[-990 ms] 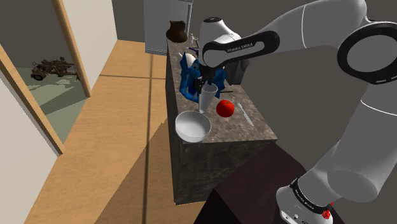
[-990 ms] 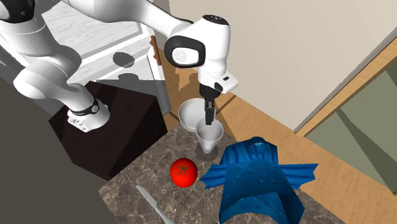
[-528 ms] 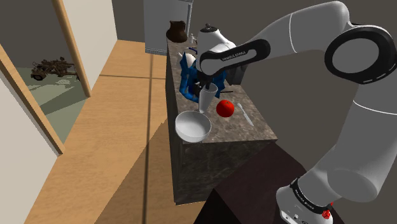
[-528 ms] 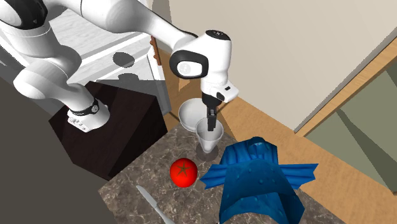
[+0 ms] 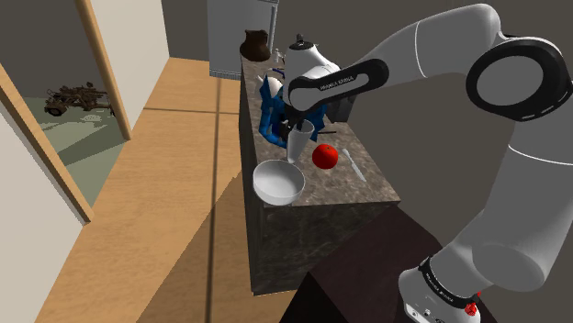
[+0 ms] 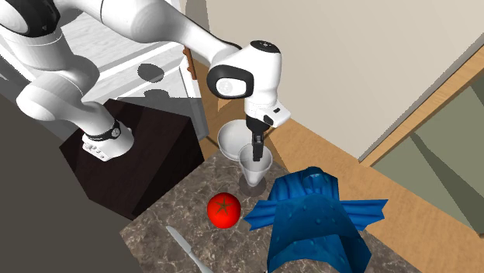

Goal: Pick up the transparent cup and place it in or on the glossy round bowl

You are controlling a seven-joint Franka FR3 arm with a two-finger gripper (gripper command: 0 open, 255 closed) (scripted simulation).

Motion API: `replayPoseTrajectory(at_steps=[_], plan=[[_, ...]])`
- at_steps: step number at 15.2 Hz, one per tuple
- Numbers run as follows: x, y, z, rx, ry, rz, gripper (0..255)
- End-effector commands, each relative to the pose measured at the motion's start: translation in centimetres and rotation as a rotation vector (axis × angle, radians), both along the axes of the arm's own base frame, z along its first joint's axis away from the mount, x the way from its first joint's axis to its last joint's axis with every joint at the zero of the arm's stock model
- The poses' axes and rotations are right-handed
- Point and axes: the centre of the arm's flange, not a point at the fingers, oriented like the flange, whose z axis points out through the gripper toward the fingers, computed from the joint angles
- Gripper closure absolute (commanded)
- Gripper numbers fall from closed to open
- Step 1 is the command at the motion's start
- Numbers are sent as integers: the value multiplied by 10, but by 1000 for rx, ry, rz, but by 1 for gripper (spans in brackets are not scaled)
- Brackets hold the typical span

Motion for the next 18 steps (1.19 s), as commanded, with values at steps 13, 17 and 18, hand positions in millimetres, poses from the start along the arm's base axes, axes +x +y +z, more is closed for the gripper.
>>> replayPoseTrajectory(at_steps=[13,17,18], plan=[[0,0,16,0,0,0,255],[0,0,37,0,0,0,255],[0,0,42,0,0,0,255]])
